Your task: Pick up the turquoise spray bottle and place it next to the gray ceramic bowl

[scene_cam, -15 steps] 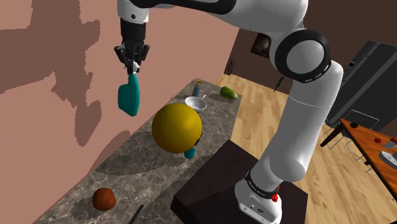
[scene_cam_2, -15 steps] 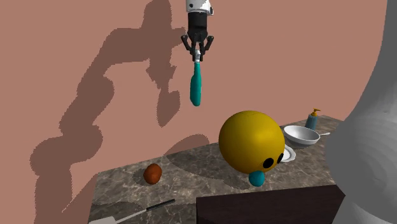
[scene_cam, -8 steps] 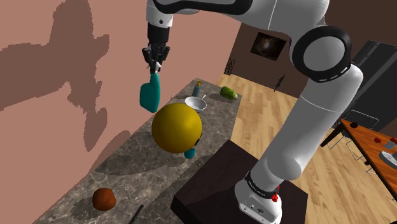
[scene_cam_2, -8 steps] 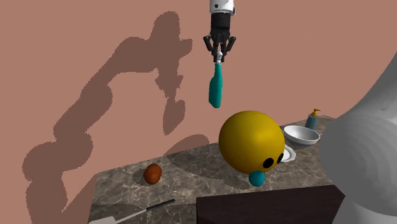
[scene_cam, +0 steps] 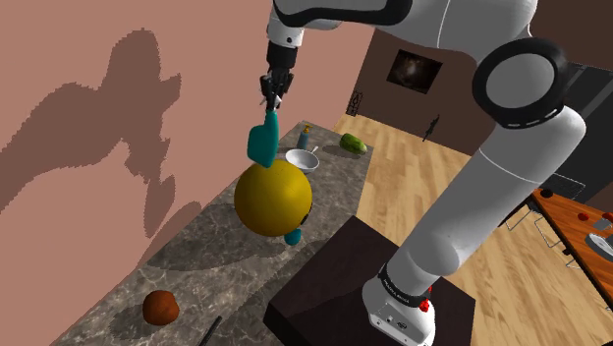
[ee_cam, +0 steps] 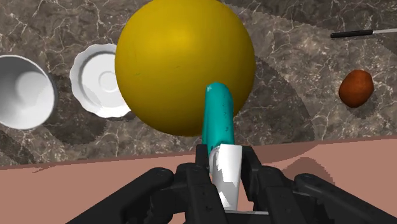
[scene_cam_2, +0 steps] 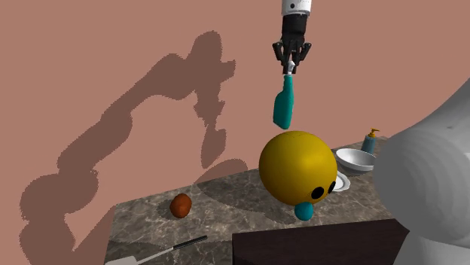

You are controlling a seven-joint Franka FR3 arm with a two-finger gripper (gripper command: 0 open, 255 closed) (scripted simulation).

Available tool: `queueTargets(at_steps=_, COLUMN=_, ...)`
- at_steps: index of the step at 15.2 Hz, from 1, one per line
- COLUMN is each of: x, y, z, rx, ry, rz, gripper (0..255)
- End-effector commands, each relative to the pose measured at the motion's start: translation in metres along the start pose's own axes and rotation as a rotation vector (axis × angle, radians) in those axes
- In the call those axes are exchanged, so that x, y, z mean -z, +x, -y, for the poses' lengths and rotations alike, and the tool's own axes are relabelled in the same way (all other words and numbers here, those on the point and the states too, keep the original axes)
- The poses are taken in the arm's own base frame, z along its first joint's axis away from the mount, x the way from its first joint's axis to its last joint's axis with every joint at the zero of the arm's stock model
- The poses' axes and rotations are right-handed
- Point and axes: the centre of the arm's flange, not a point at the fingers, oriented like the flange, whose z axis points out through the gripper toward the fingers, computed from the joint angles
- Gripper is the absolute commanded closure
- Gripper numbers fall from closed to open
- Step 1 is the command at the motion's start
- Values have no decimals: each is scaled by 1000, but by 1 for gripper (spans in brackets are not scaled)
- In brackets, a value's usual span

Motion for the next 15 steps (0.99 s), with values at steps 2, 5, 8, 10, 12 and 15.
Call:
queueTargets(at_steps=2, x=3, y=-16, z=-35, rx=2, ry=0, rz=0, gripper=255)
queueTargets(at_steps=5, x=3, y=-32, z=-71, rx=2, ry=0, rz=0, gripper=255)
queueTargets(at_steps=8, x=3, y=-48, z=-107, rx=2, ry=0, rz=0, gripper=255)
queueTargets(at_steps=10, x=3, y=-58, z=-131, rx=2, ry=0, rz=0, gripper=255)
queueTargets(at_steps=12, x=3, y=-69, z=-156, rx=2, ry=0, rz=0, gripper=255)
queueTargets(at_steps=15, x=3, y=-85, z=-192, rx=2, ry=0, rz=0, gripper=255)
